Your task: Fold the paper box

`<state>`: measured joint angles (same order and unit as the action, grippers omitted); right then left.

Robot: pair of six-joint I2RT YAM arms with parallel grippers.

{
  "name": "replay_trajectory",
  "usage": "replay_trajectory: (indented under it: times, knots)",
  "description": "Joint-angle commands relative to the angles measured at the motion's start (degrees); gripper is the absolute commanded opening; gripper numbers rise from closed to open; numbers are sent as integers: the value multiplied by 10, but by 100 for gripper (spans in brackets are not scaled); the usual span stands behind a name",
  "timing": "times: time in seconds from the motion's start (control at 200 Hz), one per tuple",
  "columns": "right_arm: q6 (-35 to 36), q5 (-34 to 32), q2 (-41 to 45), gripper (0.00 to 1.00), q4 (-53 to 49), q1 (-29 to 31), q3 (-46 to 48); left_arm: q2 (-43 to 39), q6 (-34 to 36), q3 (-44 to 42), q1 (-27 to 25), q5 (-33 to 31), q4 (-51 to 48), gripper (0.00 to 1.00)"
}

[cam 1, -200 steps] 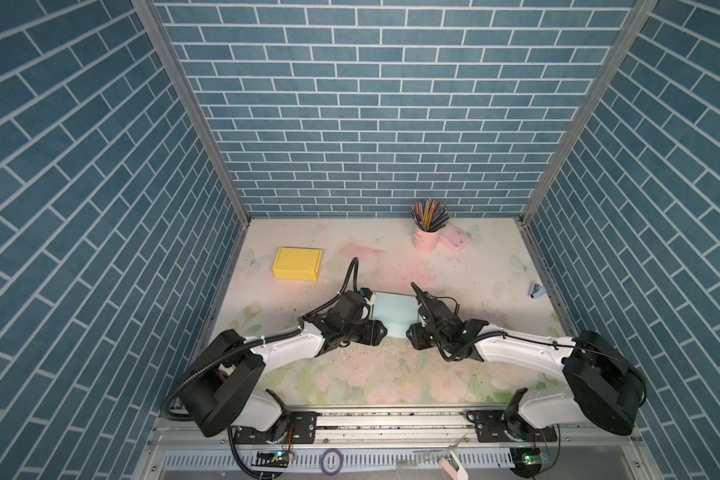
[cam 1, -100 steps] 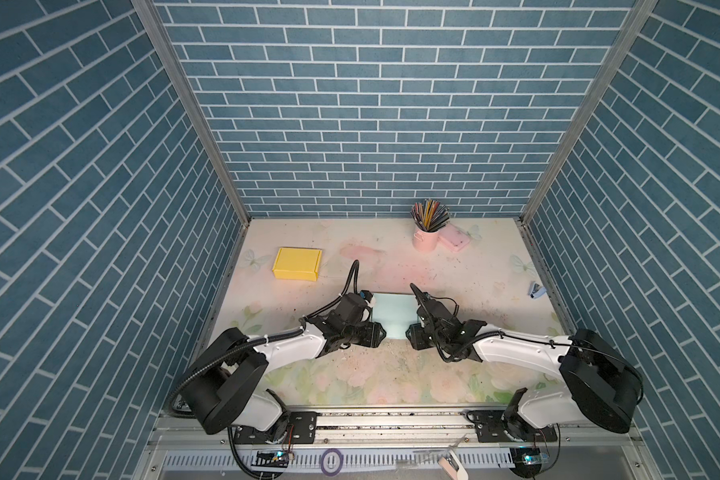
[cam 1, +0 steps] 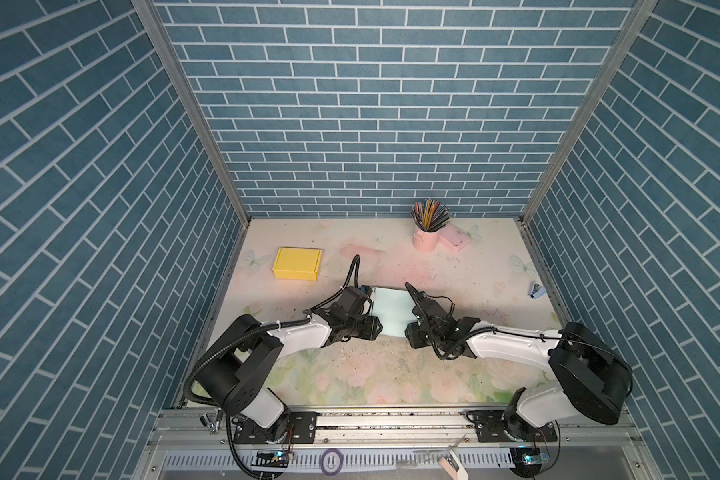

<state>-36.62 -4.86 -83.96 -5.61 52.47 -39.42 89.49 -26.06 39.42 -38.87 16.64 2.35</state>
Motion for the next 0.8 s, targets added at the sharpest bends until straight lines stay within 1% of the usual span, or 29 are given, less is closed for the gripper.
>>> replay_trajectory:
  times: [0.0,0.07,0.19,0.265,0.37,0.43,0.515,0.67,0.74,0.795]
  knots:
    - [22,-29,46,49,-52,4,-17,2,16,20,4,4,5,48]
    - [31,-45,77,52,-87,-3,-17,5,21,24,5,3,2,48]
    - [48,-52,107,53,-121,-27,-17,13,27,30,8,4,-1,48]
    - [67,-45,113,53,-129,-52,-26,18,30,34,8,3,-1,48]
    - [114,-40,102,53,-136,-88,-67,28,33,42,8,5,-4,48]
    - [147,-37,74,54,-147,-104,-111,29,34,45,8,5,-6,47]
    - [196,-32,12,54,-158,-122,-183,31,34,47,8,4,-7,47]
    - [258,25,-135,54,-186,-141,-321,33,35,50,8,3,-8,47]
    - [270,64,-192,53,-201,-145,-363,33,35,51,9,2,-8,47]
    - [274,78,-222,53,-205,-145,-378,32,34,52,9,1,-8,47]
